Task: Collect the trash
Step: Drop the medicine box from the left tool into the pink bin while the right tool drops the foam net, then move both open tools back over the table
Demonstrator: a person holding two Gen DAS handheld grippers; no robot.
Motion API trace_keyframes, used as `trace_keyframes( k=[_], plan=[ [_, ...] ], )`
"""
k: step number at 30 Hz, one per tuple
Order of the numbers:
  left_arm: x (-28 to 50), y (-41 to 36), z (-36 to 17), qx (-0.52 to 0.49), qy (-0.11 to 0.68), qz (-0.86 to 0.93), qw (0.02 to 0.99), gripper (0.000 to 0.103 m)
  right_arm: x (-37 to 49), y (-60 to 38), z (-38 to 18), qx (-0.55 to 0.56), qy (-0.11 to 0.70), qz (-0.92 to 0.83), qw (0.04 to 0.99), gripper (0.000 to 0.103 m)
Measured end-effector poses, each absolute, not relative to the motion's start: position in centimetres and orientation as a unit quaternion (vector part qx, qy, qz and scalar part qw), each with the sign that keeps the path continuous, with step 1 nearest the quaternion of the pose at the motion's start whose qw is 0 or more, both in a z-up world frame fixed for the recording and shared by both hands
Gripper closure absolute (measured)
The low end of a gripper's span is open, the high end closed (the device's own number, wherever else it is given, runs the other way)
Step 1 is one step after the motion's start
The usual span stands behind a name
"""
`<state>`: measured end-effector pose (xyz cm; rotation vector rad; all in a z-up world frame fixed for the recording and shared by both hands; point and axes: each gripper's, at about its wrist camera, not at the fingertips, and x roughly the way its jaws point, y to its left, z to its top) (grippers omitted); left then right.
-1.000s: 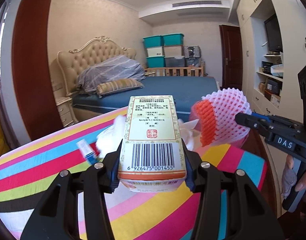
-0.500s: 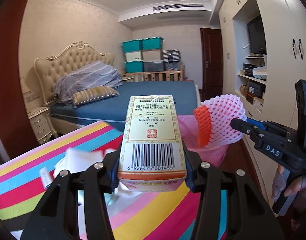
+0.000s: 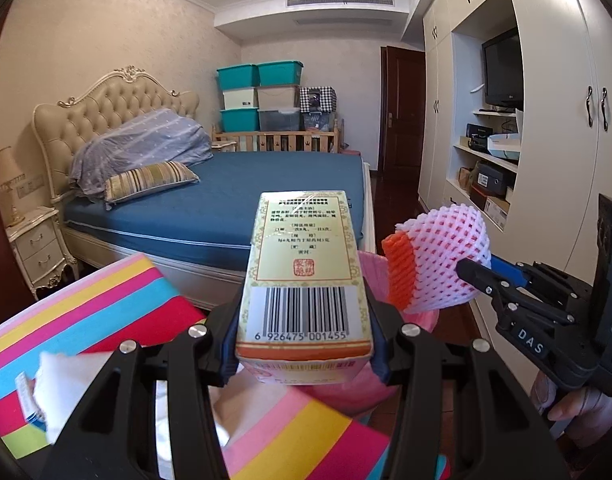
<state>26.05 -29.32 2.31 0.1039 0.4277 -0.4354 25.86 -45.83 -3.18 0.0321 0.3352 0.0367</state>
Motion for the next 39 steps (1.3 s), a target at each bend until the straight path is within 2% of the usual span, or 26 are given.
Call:
trace_keyframes(
  k=[14, 15, 16, 18, 24, 29, 39],
  plan=[
    [33.3, -32.8, 0.4, 0.024, 0.25, -0.226, 0.941, 0.053, 31.0, -46.1, -4.5, 0.007, 0.192, 0.025, 0.981, 0.075],
    [33.5, -33.0, 0.2, 0.023, 0.252, -0.228, 0.94, 0.047, 31.7, -46.1, -5.0, 0.006, 0.204, 0.034, 0.978, 0.071],
    [33.9, -33.0, 0.1, 0.021, 0.253, -0.226, 0.94, 0.043, 32.3, -46.1, -5.5, 0.0, 0.209, 0.029, 0.977, 0.058],
    [34.0, -32.5, 0.0, 0.014, 0.251, -0.214, 0.944, 0.033, 32.4, -46.5, -6.2, 0.002, 0.214, 0.024, 0.977, 0.044],
    [32.1, -28.5, 0.2, 0.009, 0.234, -0.169, 0.957, 0.012, 29.3, -48.1, -6.2, 0.051, 0.192, 0.024, 0.98, 0.039],
    [29.2, -25.1, 0.4, 0.0, 0.232, -0.127, 0.964, 0.005, 26.3, -48.9, -5.5, 0.089, 0.173, 0.024, 0.981, 0.037],
    [22.4, -21.0, -0.1, 0.055, 0.217, -0.098, 0.97, 0.005, 22.1, -45.5, -4.8, 0.106, 0.17, 0.045, 0.979, 0.037]
  ],
)
